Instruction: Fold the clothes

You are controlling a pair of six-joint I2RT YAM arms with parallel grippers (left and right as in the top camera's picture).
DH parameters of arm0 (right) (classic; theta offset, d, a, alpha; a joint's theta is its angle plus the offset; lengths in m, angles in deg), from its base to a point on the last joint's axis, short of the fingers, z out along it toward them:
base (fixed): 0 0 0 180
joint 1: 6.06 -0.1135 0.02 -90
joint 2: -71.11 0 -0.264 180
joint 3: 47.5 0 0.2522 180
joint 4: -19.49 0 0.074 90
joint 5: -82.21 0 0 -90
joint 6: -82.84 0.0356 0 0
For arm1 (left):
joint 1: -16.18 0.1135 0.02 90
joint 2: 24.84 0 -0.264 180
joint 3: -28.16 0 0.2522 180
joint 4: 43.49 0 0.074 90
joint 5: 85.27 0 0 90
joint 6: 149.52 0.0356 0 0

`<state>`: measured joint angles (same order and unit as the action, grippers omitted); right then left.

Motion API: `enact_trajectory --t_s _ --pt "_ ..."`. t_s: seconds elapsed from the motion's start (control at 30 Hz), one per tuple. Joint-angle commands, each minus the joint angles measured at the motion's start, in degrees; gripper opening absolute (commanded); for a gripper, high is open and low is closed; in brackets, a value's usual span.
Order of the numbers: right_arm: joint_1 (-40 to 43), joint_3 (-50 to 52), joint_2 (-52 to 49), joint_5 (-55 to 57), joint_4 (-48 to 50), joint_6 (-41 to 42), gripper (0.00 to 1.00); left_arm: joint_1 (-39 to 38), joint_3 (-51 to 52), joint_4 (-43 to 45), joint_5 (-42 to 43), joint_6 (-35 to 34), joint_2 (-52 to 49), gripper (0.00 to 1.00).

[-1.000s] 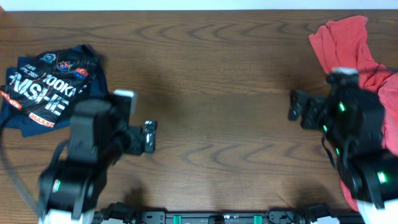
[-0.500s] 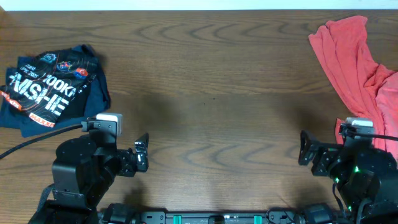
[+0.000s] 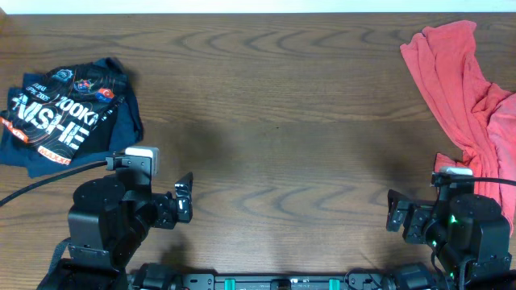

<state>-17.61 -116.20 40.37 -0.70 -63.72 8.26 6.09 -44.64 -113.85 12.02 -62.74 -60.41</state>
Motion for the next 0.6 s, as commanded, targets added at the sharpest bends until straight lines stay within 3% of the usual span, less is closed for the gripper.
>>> enact_trajectory --t_s 0.0,0.23,0.57 --pt "-0.4 0.5 1.7 -0.2 -0.7 -0.7 0.99 0.1 0.5 0.0 -0.7 -0.7 0.1 0.98" --pt "3.4 2.6 7.0 -0.2 1.4 -0.8 0.99 0.1 0.5 0.0 -0.6 -0.7 0.1 0.98" --pt "9.0 25.3 25.4 -9.4 28.3 -12.8 0.99 0.1 0.5 0.0 -0.7 -0.7 0.1 0.98"
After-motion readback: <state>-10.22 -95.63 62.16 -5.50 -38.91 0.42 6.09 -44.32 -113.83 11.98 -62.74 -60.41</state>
